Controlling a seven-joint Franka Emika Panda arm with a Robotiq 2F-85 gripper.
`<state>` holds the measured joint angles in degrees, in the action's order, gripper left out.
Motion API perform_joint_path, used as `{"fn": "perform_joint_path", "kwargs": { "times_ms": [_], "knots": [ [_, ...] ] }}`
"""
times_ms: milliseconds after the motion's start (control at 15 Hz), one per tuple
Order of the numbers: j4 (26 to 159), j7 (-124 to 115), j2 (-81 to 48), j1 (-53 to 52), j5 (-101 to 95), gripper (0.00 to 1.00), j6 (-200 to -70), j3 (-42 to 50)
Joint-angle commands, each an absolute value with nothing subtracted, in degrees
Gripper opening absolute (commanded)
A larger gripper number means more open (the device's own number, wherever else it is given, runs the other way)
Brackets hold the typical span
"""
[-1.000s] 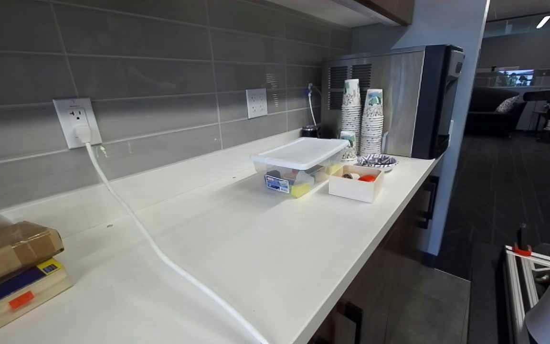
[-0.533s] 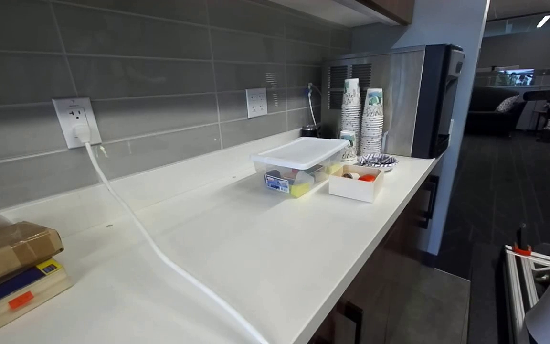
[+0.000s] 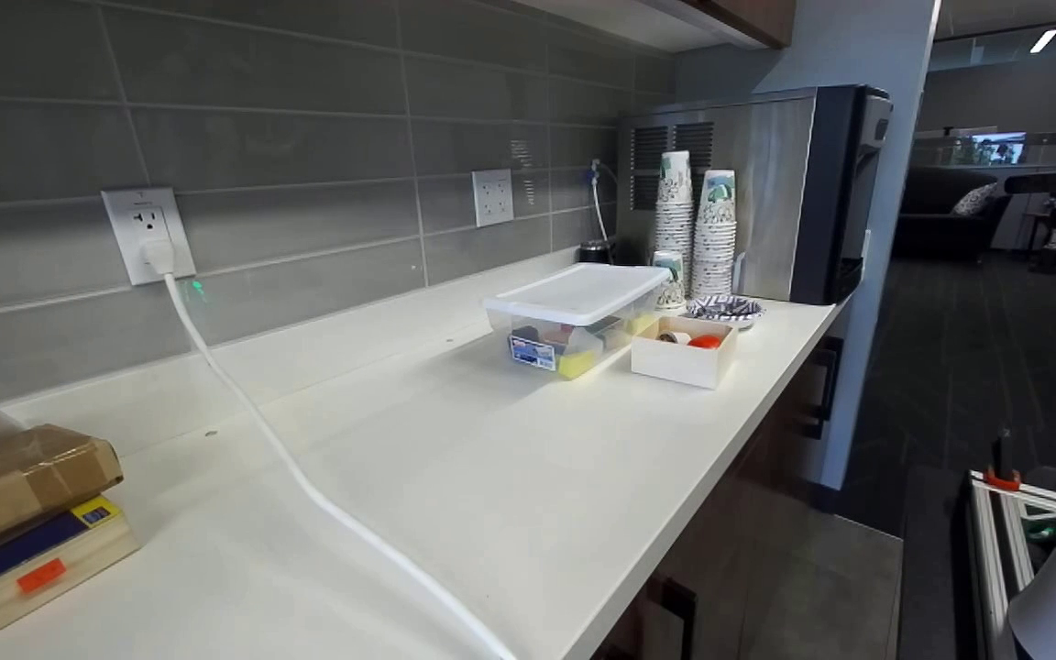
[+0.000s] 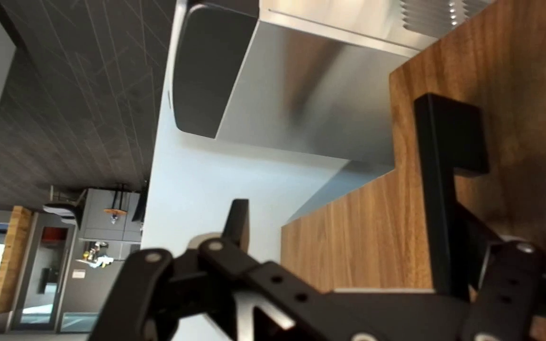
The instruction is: Open the top left cabinet door
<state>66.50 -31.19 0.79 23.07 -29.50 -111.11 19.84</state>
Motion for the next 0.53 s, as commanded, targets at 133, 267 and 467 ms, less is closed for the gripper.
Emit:
{"fn": "perform_joint_path", "kwargs": {
  "times_ms": [133,267,467],
  "knots": [
    [81.4,-39.0,17.6,22.8,-42.0,1.00,-102.8,15.1],
    [86.8,-41.7,23.1,23.6,-45.1,1.00,-99.7,12.4],
    [92.8,-44.2,30.1,24.1,-48.5,1.00,-94.5,9.3]
  ]
}}
